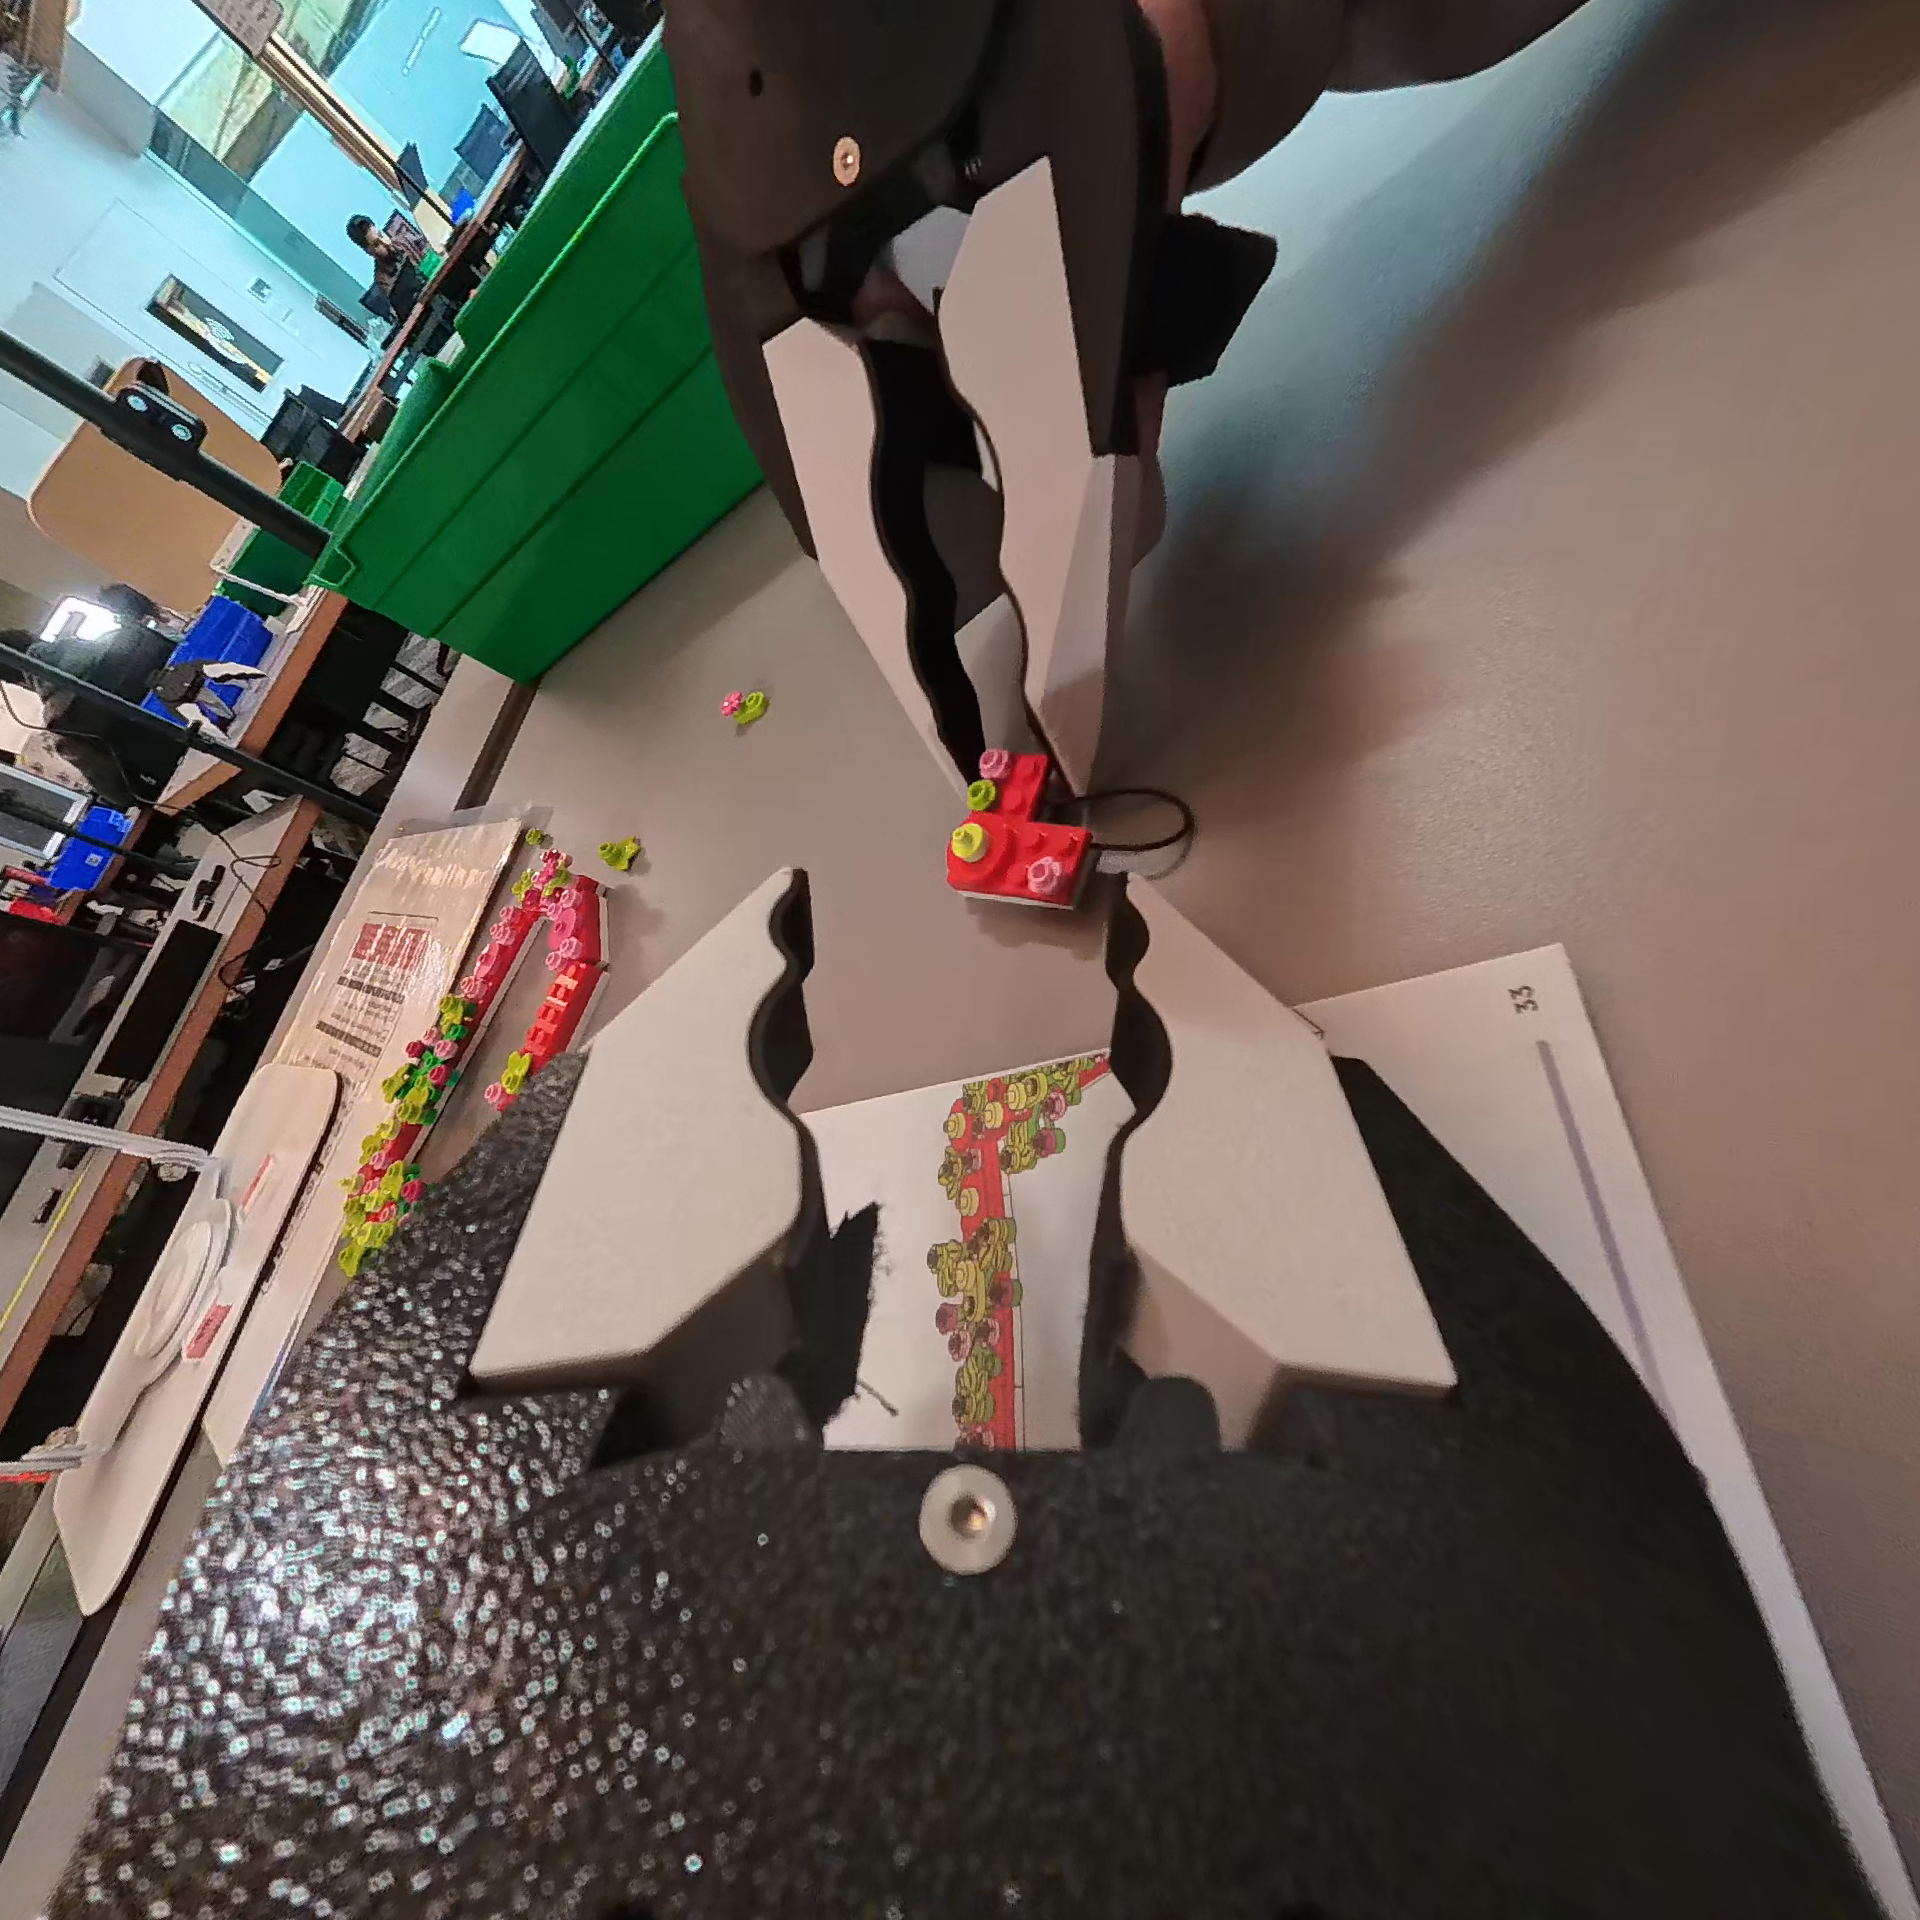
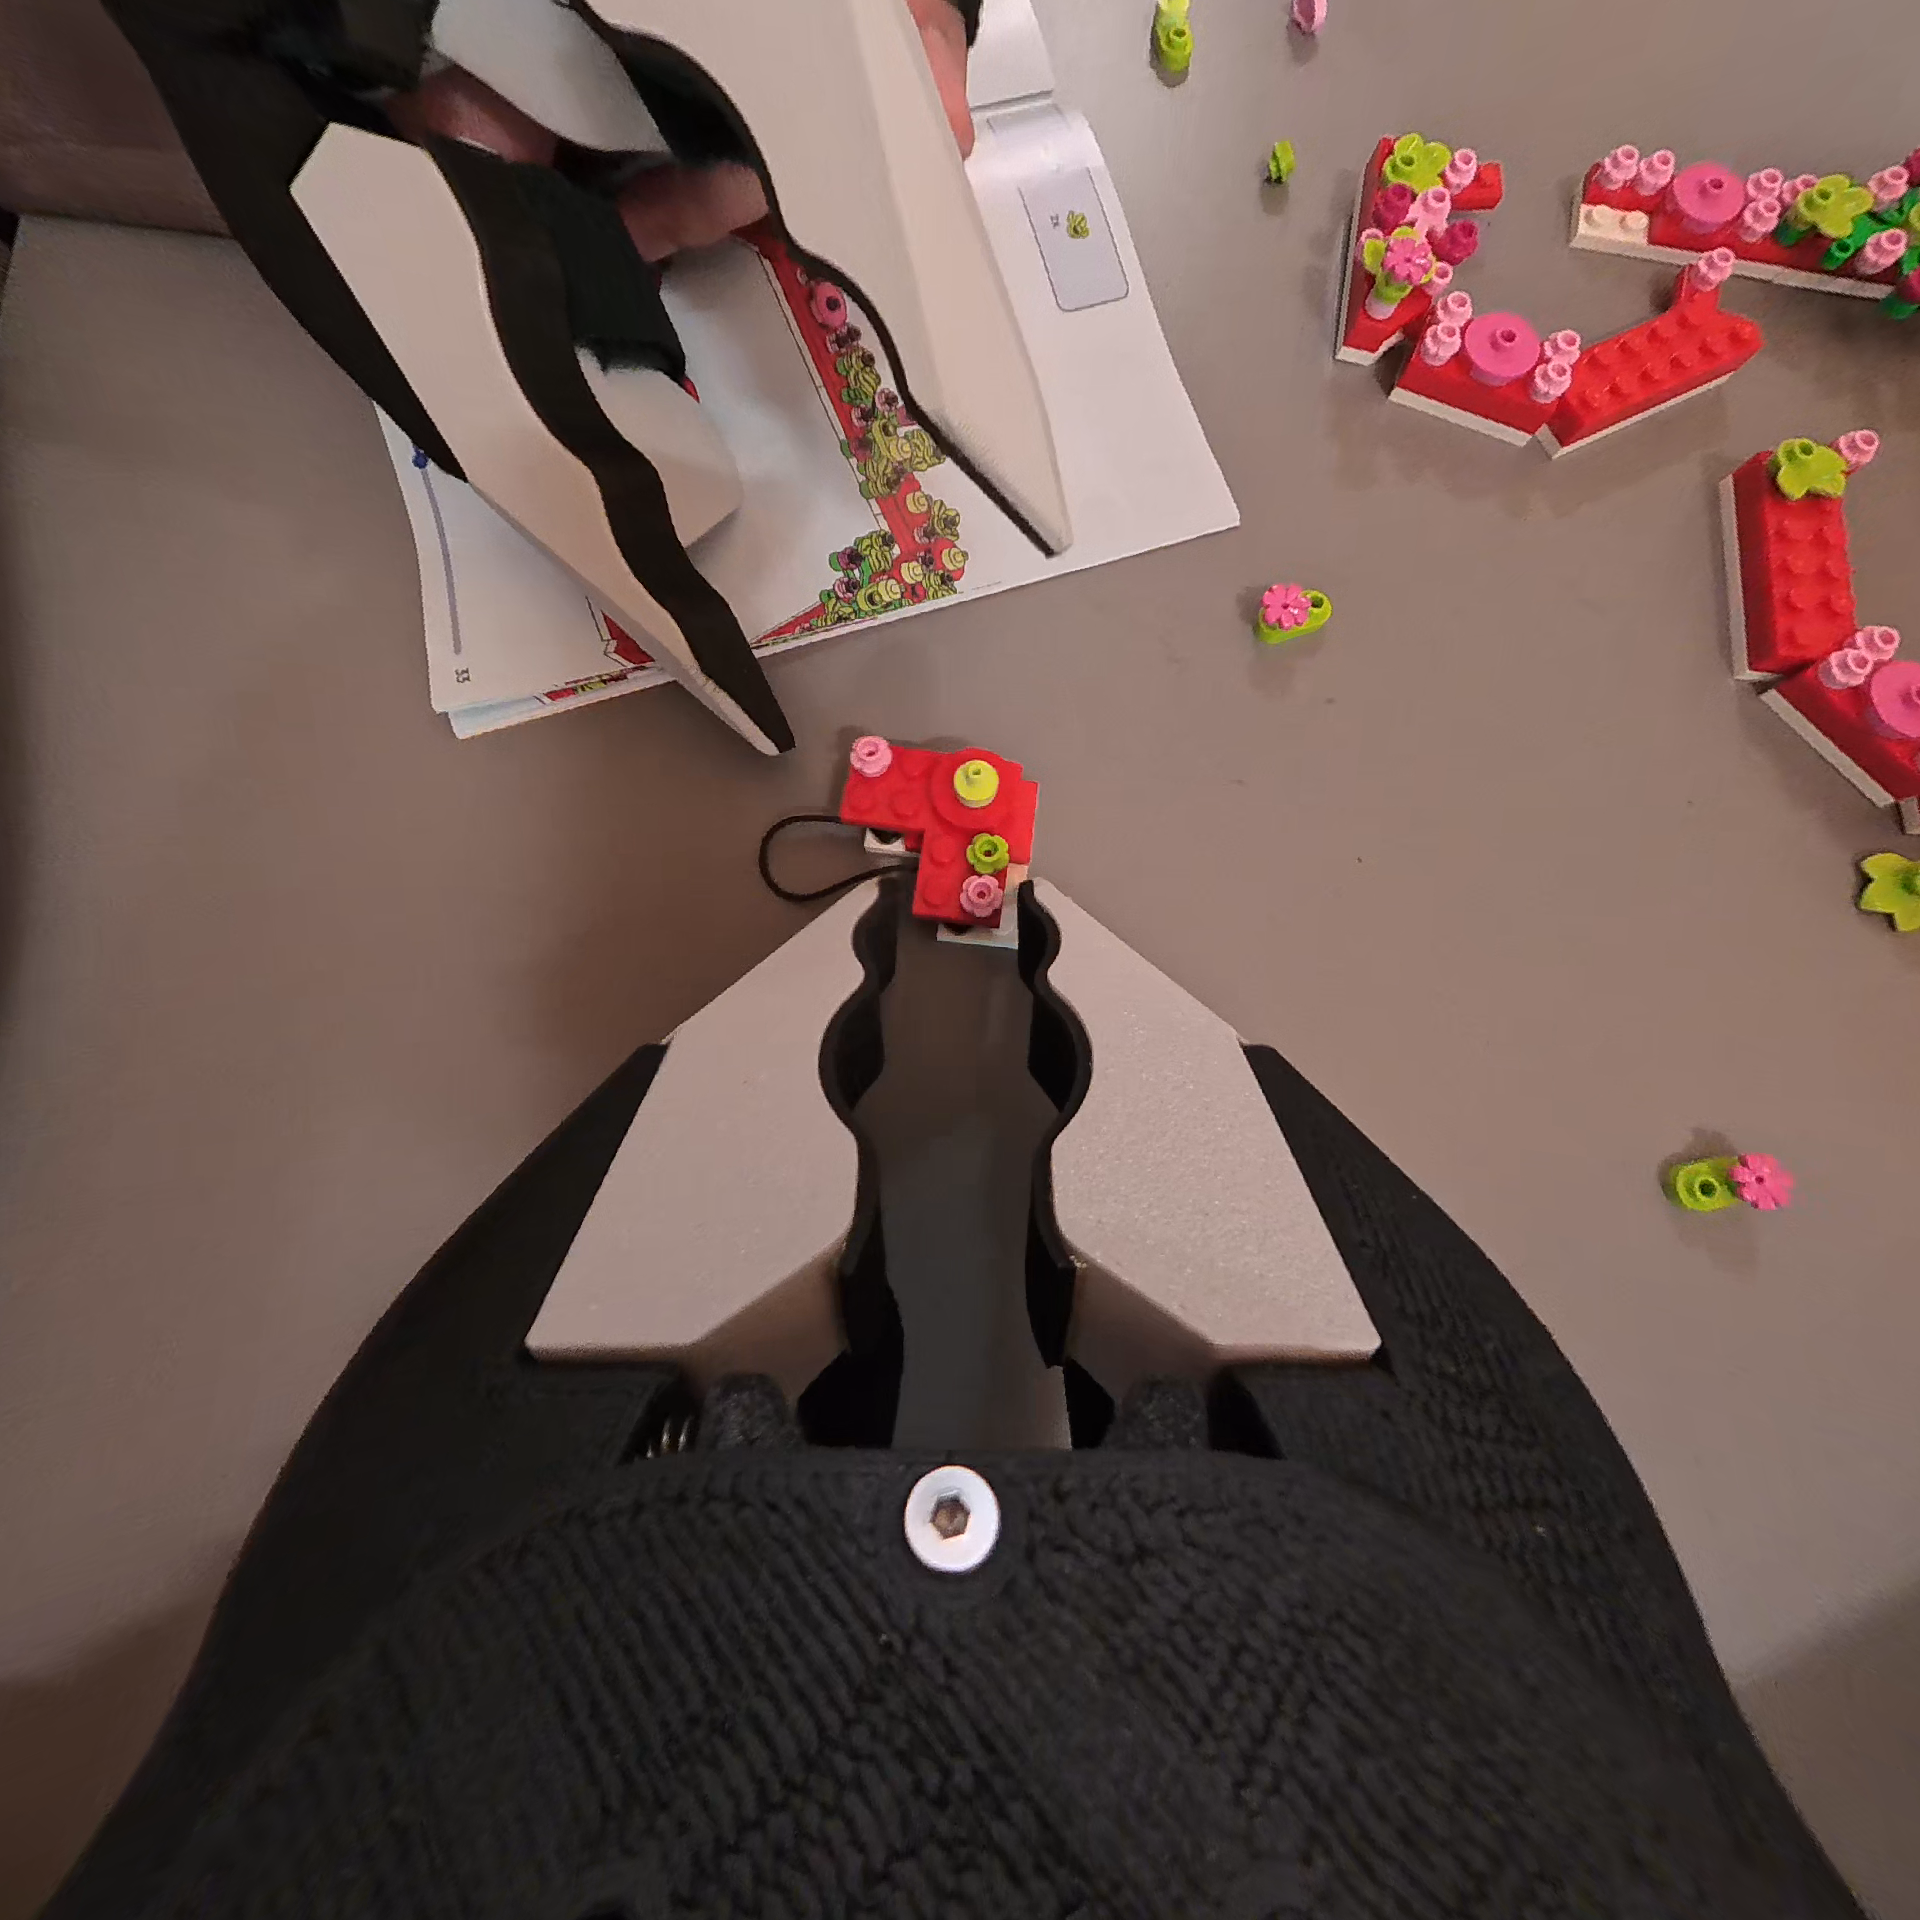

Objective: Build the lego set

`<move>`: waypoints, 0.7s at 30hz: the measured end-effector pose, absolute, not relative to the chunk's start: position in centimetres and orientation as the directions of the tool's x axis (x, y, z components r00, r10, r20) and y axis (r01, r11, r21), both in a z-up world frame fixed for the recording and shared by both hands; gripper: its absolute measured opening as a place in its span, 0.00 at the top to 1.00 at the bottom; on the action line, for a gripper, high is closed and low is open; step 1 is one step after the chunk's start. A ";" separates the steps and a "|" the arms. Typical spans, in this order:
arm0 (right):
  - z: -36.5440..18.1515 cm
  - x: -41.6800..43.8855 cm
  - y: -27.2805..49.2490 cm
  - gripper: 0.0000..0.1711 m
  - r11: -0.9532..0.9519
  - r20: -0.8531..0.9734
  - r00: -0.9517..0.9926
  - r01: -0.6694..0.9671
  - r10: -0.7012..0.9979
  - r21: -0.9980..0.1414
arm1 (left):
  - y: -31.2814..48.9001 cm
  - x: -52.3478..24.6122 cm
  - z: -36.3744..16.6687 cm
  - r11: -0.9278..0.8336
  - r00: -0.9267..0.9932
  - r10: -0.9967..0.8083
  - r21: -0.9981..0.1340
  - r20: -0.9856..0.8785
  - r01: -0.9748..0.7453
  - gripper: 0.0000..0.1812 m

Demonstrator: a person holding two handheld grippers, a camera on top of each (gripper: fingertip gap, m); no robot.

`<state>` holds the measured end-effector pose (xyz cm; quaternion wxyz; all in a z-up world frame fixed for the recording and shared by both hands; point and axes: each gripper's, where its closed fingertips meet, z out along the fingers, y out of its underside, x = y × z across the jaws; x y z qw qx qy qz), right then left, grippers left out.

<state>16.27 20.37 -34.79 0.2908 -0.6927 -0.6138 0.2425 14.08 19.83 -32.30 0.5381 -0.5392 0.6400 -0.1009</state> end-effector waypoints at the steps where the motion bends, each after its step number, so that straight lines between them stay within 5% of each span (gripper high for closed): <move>1: -34.8 16.4 20.3 0.87 -0.080 0.016 0.129 0.709 0.992 -0.700 | 19.8 14.1 -32.3 0.398 0.160 -0.799 -0.710 -0.579 -0.581 0.69; 21: -33.4 16.6 20.9 0.84 -0.174 -0.054 0.185 0.734 0.981 -0.656 | 19.6 14.1 -32.3 0.397 0.148 -0.806 -0.708 -0.573 -0.584 0.70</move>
